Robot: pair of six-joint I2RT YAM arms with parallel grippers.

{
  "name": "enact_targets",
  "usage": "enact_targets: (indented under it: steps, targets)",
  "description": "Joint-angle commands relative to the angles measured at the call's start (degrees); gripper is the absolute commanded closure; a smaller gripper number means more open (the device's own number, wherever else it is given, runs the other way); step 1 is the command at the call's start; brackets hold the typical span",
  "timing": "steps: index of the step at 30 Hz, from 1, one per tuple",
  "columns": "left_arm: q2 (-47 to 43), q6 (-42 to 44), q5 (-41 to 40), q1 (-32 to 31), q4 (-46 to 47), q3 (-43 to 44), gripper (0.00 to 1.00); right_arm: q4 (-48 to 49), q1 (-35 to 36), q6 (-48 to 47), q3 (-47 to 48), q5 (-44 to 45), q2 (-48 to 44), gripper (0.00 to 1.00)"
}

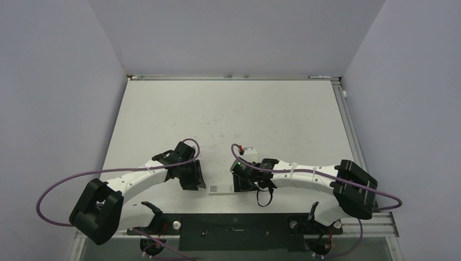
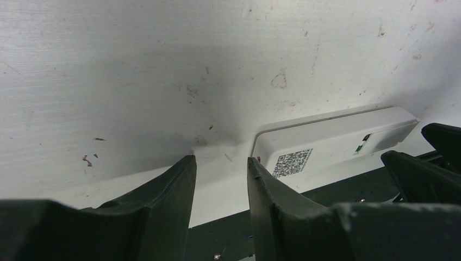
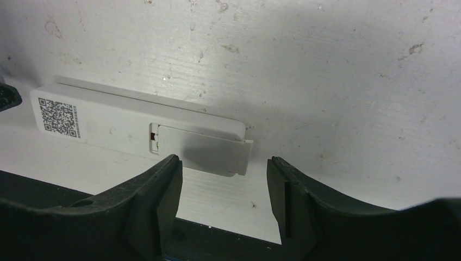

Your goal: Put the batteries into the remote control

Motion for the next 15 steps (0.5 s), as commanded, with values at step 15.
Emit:
enact_targets:
  steps: [15]
  targets:
    - [-1.69,-0.62,2.97,0.21,2.96,-1.09,0.63,-1.34,-0.25,1.86,3.26,2.83,3.47,0.45]
